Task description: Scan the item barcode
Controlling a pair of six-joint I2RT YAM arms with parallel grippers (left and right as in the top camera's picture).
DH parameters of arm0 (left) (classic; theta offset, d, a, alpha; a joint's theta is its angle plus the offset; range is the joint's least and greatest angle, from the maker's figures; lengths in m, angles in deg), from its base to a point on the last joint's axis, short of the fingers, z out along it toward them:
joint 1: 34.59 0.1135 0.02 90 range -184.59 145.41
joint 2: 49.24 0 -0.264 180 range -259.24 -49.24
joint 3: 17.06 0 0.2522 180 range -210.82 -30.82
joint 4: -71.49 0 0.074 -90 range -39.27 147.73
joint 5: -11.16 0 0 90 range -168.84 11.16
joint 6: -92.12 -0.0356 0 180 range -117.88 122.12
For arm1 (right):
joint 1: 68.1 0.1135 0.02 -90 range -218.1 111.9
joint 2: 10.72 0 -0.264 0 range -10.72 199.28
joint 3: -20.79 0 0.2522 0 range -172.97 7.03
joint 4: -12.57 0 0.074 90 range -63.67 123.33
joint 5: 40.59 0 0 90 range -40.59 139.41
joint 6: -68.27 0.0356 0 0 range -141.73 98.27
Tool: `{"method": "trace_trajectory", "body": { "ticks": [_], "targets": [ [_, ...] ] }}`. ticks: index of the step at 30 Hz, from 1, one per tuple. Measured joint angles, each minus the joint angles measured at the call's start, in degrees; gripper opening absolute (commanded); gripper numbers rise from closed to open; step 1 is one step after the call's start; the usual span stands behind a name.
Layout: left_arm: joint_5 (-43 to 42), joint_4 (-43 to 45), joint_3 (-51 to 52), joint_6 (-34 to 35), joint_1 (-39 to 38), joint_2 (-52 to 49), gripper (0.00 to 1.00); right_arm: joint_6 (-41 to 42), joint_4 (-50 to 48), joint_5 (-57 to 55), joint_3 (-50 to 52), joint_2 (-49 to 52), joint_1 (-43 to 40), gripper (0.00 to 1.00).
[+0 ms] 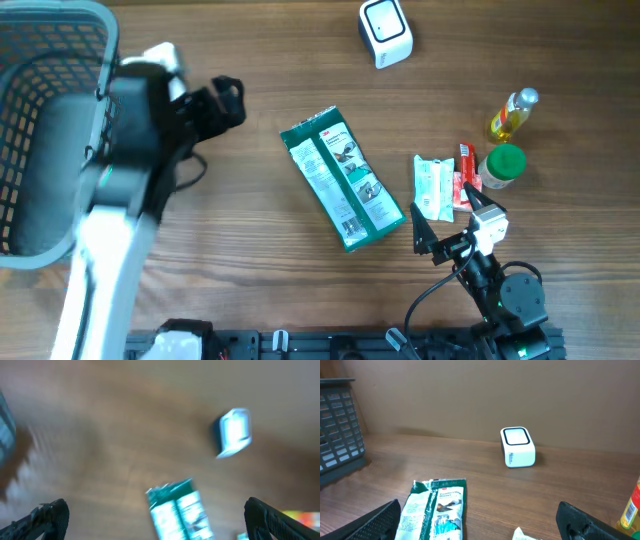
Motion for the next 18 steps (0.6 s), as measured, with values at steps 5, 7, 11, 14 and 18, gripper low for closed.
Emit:
{"method": "trace_trajectory", "body": {
  "ticks": [5,7,11,14,18],
  "targets": [
    [0.0,0.0,-0.2,0.0,0.0,20.11,1.0,0.0,-0.02,0.0,0.0,0.0,0.0,1.0],
    [0.0,0.02,-0.24,0.0,0.0,26.53,1.0,0.0,0.0,0.0,0.0,0.0,0.0,1.0],
    [0.15,-1.4,-0.66,0.0,0.0,36.63,1.0,0.0,-0.02,0.0,0.0,0.0,0.0,0.99],
    [0.46,-9.66,-0.42,0.0,0.0,40.0,1.0,0.0,-0.02,0.0,0.0,0.0,0.0,1.0],
    [0.66,-19.08,2.36,-0.02,0.59,45.46,1.0,0.0,-0.02,0.0,0.0,0.0,0.0,1.0]
  ]
}}
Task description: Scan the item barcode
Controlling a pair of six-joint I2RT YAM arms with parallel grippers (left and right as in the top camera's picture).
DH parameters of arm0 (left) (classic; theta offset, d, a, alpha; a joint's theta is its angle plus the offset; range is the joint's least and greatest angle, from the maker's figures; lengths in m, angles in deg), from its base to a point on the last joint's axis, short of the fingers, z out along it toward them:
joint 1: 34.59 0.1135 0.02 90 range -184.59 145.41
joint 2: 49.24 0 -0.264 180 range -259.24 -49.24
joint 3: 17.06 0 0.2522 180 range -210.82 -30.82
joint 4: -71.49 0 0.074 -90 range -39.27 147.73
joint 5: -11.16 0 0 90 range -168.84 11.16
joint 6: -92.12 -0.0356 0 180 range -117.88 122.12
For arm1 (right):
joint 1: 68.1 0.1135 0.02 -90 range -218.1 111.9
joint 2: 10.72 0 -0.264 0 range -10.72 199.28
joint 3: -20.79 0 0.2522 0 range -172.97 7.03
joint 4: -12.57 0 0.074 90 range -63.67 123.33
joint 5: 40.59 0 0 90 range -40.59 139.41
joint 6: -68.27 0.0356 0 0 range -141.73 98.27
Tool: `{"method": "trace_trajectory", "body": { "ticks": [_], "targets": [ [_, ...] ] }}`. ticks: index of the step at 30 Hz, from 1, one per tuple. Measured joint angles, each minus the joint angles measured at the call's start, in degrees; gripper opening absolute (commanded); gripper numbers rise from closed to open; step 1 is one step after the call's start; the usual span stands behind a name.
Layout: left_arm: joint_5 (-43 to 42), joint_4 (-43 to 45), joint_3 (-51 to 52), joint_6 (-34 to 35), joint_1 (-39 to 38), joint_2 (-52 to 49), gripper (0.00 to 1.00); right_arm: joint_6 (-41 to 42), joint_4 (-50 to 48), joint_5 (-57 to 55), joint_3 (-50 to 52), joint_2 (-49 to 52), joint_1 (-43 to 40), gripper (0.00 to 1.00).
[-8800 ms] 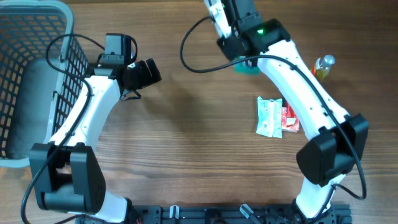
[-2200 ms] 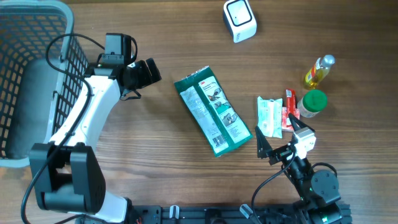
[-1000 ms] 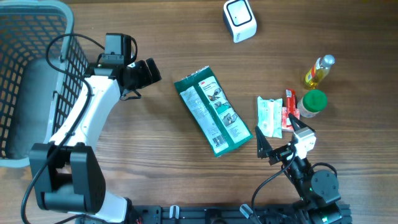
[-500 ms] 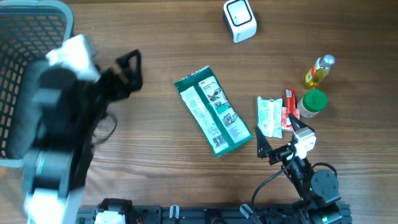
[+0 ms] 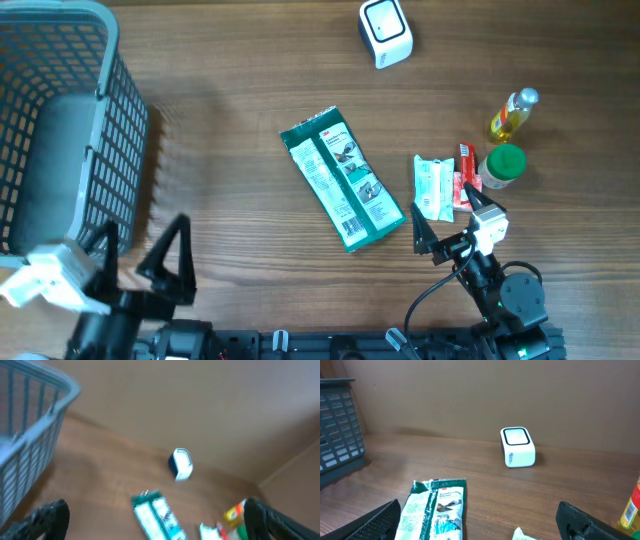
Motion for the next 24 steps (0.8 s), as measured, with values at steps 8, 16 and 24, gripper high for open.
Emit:
{"method": "trace_trajectory", "body": {
  "ticks": [8,16,24],
  "targets": [
    [0.0,9.51,17.53,0.0,2.58,11.13,1.0,0.0,0.02,0.0,0.0,0.0,0.0,1.0],
    [-2.23,56.72,35.98,0.04,2.64,20.68,1.0,0.0,0.02,0.0,0.0,0.0,0.0,1.0],
    [-4.42,81.9,50.99,0.04,2.64,20.85,1.0,0.0,0.02,0.0,0.0,0.0,0.0,0.99]
  ]
}}
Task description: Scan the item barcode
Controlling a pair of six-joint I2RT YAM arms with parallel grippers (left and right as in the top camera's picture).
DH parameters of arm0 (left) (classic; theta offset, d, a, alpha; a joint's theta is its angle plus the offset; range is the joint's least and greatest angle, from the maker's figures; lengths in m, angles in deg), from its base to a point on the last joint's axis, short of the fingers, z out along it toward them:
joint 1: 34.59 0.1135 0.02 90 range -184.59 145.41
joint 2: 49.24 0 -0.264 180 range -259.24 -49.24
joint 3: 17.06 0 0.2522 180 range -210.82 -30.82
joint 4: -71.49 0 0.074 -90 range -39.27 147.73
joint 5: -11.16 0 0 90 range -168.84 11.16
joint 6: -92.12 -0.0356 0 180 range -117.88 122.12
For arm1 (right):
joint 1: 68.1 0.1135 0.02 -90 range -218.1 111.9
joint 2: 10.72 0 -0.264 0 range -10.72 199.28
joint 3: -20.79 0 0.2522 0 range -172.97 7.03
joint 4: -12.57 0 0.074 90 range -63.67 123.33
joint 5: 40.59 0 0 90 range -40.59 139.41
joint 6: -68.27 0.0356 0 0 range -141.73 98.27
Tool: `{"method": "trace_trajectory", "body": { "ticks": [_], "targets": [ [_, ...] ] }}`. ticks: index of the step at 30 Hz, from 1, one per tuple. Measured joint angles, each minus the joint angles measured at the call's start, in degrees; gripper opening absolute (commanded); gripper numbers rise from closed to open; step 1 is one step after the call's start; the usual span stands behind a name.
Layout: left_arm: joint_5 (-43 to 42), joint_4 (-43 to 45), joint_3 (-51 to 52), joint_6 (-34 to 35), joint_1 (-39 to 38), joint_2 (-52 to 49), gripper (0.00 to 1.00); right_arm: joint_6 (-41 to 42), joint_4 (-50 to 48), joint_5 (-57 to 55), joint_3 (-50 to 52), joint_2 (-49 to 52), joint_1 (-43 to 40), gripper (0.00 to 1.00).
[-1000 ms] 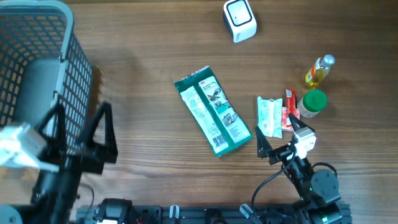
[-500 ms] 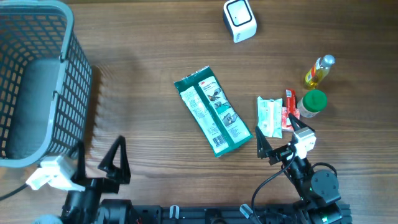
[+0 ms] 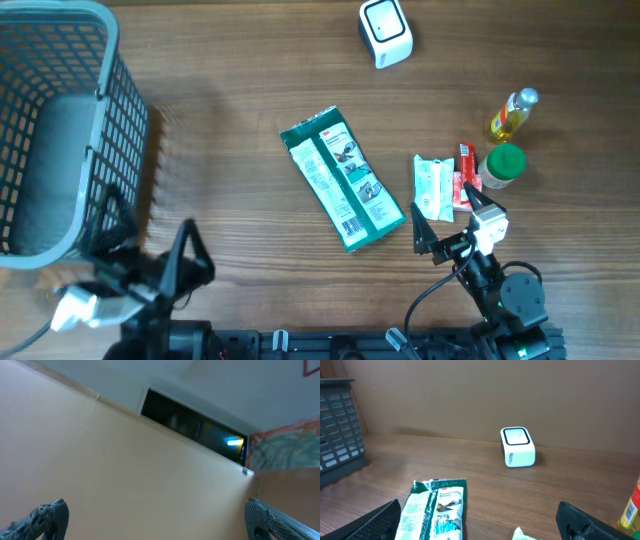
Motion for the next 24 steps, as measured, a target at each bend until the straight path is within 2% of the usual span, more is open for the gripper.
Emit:
{"method": "trace_trajectory", "body": {
  "ticks": [9,14,20,24],
  "targets": [
    [-0.13,-1.27,11.39,0.0,0.0,0.0,1.0,0.0,0.0,0.0,0.0,0.0,0.0,1.0],
    [0.28,-12.63,13.31,-0.02,0.0,-0.02,1.0,0.0,0.0,0.0,0.0,0.0,0.0,1.0],
    [1.4,-15.32,15.54,-0.02,0.0,0.0,1.0,0.0,0.0,0.0,0.0,0.0,0.0,1.0],
    [1.42,-22.05,16.22,-2.95,0.0,0.0,1.0,0.0,0.0,0.0,0.0,0.0,0.0,1.0]
  ]
}}
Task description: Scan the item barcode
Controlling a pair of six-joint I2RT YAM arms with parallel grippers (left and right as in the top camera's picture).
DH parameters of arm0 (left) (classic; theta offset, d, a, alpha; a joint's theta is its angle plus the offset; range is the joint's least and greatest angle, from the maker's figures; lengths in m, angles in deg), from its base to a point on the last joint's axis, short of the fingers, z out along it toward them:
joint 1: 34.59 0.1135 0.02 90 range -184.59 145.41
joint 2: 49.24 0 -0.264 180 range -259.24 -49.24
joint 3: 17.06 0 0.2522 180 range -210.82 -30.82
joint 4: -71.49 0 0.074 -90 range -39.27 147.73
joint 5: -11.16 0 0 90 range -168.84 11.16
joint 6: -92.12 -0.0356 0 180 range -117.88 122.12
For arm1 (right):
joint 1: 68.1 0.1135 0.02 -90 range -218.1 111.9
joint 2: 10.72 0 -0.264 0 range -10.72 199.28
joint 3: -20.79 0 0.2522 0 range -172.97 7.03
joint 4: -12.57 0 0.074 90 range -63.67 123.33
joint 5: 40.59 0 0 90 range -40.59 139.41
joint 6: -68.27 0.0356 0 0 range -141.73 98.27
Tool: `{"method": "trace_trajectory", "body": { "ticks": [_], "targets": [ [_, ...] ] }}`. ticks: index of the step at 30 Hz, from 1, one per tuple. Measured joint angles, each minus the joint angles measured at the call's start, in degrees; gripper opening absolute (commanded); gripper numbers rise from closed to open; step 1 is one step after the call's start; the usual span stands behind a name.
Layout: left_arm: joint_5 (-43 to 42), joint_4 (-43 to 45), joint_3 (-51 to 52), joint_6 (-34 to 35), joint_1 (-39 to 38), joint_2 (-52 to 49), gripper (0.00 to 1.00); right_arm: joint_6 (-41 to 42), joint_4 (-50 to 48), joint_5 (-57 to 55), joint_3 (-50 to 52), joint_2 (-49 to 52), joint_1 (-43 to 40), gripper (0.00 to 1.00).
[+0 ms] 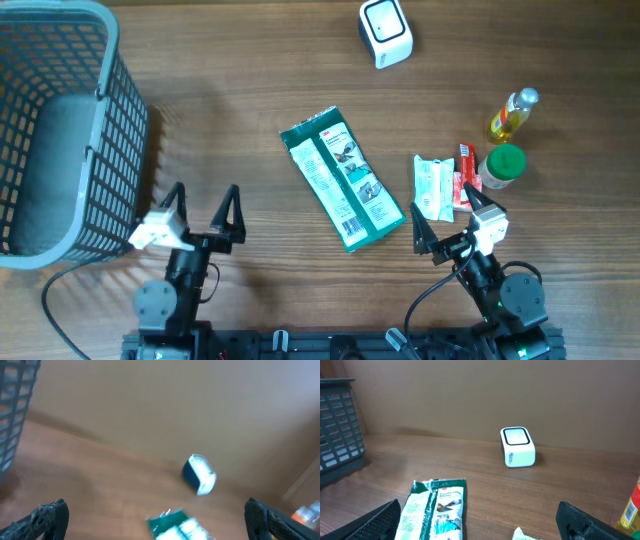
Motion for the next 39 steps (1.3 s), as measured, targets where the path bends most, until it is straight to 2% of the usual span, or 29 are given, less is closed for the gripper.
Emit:
{"method": "trace_trajectory", "body": {
  "ticks": [4,8,13,21,39],
  "targets": [
    [-0.02,-6.16,0.26,-7.43,0.0,-0.02,1.0,0.0,0.0,0.0,0.0,0.0,0.0,1.0],
    [-0.04,-6.19,0.26,-18.08,0.0,0.0,1.0,0.0,0.0,0.0,0.0,0.0,0.0,1.0],
    [-0.04,-6.16,0.26,-24.02,0.0,0.0,1.0,0.0,0.0,0.0,0.0,0.0,0.0,0.99],
    [-0.04,-6.16,0.26,-26.05,0.0,0.0,1.0,0.0,0.0,0.0,0.0,0.0,0.0,1.0],
    [-0.04,-6.16,0.26,-26.1,0.0,0.0,1.0,0.0,0.0,0.0,0.0,0.0,0.0,1.0]
  ]
}}
